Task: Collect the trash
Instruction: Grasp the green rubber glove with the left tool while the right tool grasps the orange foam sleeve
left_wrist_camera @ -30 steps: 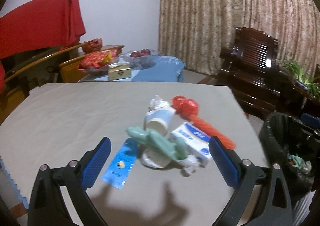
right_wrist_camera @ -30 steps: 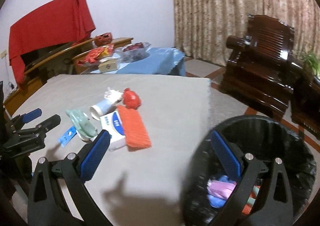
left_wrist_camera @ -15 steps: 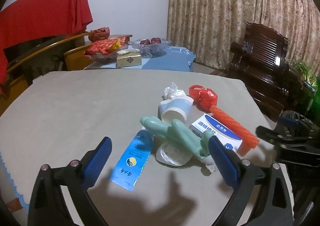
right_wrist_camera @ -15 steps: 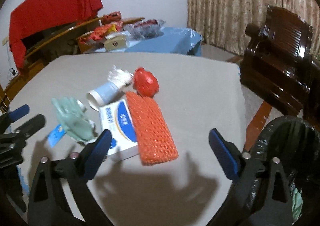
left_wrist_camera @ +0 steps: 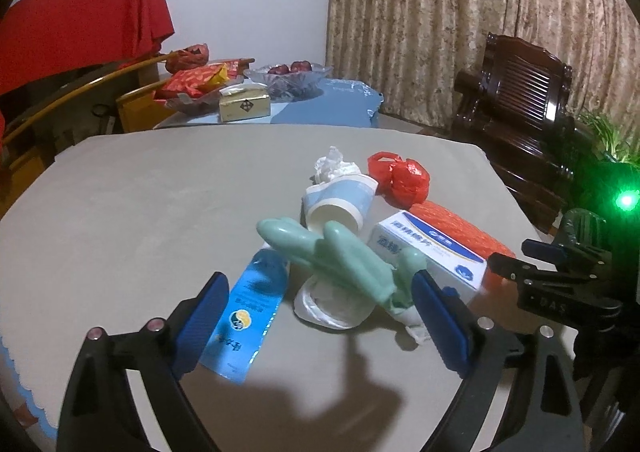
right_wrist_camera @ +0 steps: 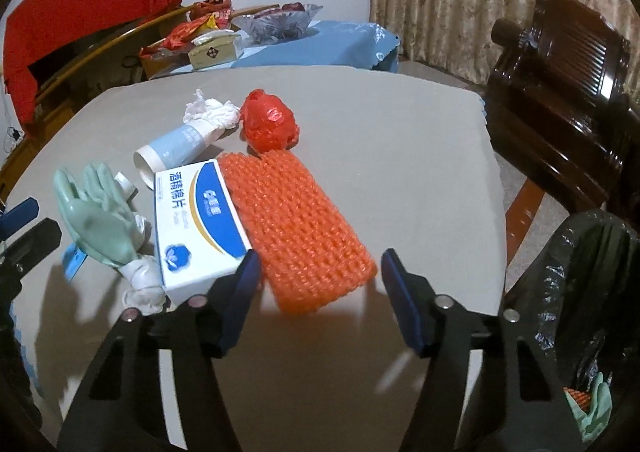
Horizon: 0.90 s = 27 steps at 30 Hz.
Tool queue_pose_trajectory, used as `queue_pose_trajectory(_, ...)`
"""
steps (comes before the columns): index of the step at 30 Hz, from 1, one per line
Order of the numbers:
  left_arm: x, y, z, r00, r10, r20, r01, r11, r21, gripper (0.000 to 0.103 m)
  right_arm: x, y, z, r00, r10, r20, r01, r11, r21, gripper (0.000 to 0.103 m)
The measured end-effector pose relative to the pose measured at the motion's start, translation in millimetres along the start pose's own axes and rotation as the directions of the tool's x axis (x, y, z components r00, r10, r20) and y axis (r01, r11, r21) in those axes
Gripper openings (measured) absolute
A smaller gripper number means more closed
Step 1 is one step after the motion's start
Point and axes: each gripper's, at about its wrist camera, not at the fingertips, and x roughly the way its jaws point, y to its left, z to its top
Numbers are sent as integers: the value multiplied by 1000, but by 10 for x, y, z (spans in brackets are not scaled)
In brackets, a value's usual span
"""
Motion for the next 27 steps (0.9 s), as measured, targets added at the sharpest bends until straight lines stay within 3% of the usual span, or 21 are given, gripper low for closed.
queue_pose_trajectory(6, 12, -1, -4, 1000, -6, 0, 6, 1000, -2, 91, -67, -39, 16, 1000, -11, 14, 11, 1000, -2, 59)
queue_pose_trajectory(15, 39, 33, 5, 1000, -7, -5, 7, 1000, -12, 89, 255, -38, -7, 999, 3, -54, -2, 1000, 12, 59)
queue_pose_trajectory(17, 43, 38, 3, 1000, -9, -6, 9, 1000, -13, 88, 250, -22, -6, 999, 14, -50, -13, 1000, 9, 51)
queue_pose_trajectory(19, 54, 20, -3, 1000, -16, -11, 15, 1000, -13, 87, 228, 7, -16, 998, 41, -48, -41, 999, 5, 31)
queue_pose_trajectory(22, 76, -27, 3, 999, -33, -16, 32, 999, -15, 86, 164, 76, -27, 999, 40, -33, -41, 999, -28, 15)
queue_pose_trajectory(27, 179, -112, 21, 998, -59, -32, 58, 998, -35, 84, 6, 21, -25, 999, 41, -8, -40, 999, 23, 11)
